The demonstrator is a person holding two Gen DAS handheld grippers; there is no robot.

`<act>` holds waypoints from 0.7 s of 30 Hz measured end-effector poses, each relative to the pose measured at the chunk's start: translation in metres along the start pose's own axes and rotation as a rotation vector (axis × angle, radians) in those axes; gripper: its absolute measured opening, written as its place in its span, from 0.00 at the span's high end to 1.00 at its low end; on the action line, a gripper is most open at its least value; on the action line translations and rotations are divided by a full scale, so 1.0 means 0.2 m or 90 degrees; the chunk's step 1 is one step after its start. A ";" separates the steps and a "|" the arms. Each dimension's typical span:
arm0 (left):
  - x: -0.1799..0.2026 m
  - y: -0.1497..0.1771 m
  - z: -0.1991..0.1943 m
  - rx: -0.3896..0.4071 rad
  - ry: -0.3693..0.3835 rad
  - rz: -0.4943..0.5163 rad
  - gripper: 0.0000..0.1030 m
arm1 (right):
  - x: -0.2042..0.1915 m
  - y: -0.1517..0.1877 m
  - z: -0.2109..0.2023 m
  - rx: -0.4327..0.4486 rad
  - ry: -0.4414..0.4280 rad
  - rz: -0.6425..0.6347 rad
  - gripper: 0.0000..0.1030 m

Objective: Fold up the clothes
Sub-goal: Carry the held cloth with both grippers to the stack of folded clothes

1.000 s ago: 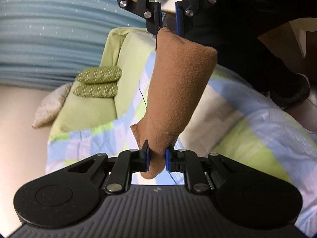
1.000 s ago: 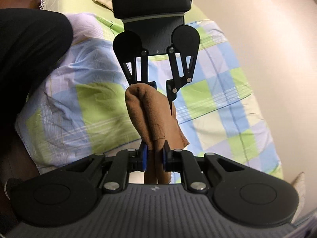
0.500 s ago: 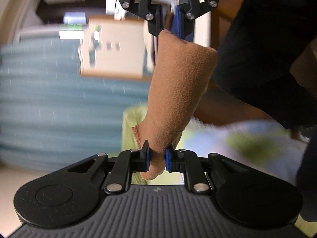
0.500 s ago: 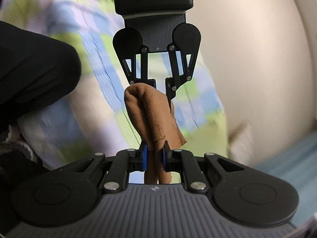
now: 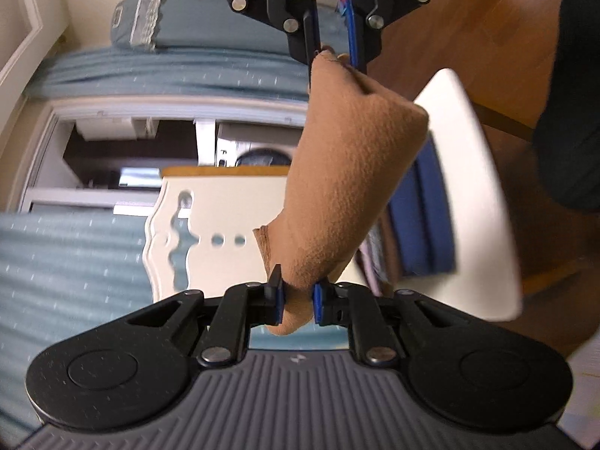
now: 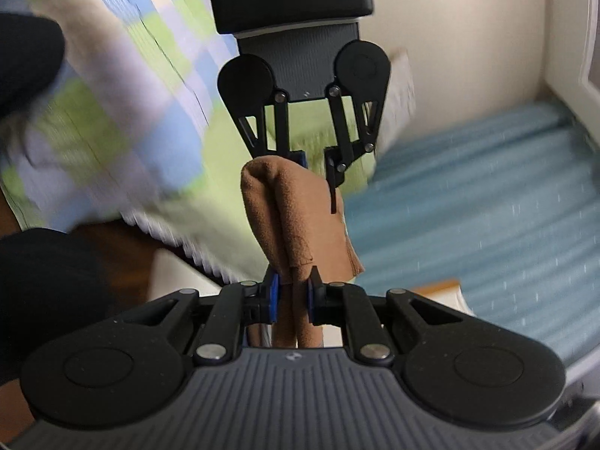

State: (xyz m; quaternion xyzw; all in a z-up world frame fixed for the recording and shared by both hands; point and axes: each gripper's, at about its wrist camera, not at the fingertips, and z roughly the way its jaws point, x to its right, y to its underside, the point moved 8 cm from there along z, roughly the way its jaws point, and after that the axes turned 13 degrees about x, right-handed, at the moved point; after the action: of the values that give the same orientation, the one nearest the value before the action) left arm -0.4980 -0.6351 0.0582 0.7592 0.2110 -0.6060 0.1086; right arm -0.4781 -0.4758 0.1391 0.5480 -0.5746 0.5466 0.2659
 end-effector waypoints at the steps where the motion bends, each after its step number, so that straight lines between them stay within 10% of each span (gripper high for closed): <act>1: -0.02 0.05 0.09 0.009 0.002 0.001 0.84 | 0.02 0.04 0.04 -0.013 0.002 0.004 0.89; 10: -0.11 0.41 0.77 0.057 0.012 -0.028 0.84 | 0.23 0.52 0.58 -0.149 0.015 0.034 0.89; 21: 0.00 0.58 1.13 0.094 0.045 -0.040 0.83 | 0.19 0.86 0.96 -0.231 -0.027 0.042 0.89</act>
State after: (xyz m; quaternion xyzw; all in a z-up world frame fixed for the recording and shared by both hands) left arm -0.6431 -0.8331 -0.0070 0.7791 0.1936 -0.5956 0.0257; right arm -0.5905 -0.6986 0.0645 0.4836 -0.6870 0.4303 0.3303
